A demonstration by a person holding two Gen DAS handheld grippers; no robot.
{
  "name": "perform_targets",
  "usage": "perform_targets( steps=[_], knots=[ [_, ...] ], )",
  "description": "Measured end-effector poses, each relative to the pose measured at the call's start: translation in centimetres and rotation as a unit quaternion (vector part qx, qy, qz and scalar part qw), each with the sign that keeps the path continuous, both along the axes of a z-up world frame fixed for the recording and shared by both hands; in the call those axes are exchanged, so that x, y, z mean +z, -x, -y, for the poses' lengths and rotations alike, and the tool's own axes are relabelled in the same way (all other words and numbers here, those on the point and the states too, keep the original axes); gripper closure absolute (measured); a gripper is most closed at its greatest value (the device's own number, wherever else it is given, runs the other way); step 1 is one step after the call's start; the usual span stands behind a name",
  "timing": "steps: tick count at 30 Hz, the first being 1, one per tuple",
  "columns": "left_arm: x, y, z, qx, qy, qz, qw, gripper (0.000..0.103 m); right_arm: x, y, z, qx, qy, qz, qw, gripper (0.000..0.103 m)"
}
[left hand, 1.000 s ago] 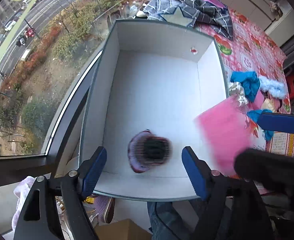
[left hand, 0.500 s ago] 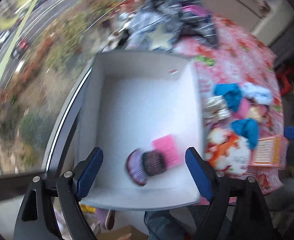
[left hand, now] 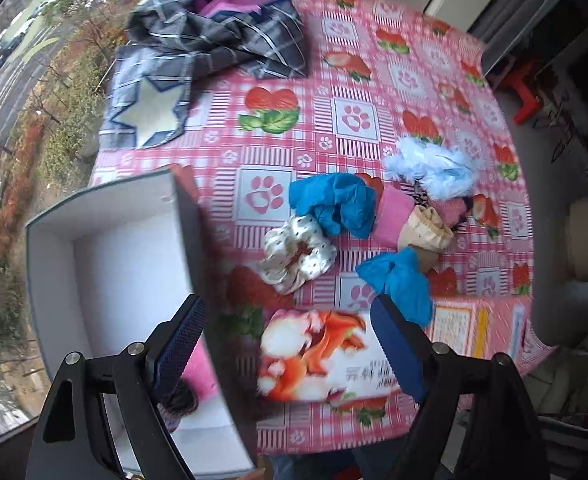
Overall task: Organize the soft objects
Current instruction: 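Grasp the blue cloth with the left tool while the right tool grasps the light blue fluffy item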
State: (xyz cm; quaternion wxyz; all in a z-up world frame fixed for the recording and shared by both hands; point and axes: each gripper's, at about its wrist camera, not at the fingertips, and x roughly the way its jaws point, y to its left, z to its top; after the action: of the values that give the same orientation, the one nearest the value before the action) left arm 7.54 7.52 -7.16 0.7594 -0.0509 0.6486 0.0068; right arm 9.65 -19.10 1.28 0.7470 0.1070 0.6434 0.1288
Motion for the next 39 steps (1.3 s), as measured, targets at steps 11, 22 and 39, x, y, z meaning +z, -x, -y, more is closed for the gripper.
perform_targets(
  steps=[11,22,39],
  knots=[
    [-7.4,-6.7,2.2,0.026,-0.024,-0.084,0.9958,0.016,-7.8,-7.9,1.3,0.044,0.013,-0.051,0.998,0.0],
    [-12.1,-10.2,3.1,0.027,-0.048,-0.129,0.9901,0.016,-15.0,-14.6,-3.8,0.13,0.088,-0.057,0.986,0.0],
    [-15.0,-14.2,6.5,0.004,-0.013,-0.147,0.989,0.064,-20.2,-15.3,-2.6,0.146,0.08,-0.097,0.981,0.063]
  ],
)
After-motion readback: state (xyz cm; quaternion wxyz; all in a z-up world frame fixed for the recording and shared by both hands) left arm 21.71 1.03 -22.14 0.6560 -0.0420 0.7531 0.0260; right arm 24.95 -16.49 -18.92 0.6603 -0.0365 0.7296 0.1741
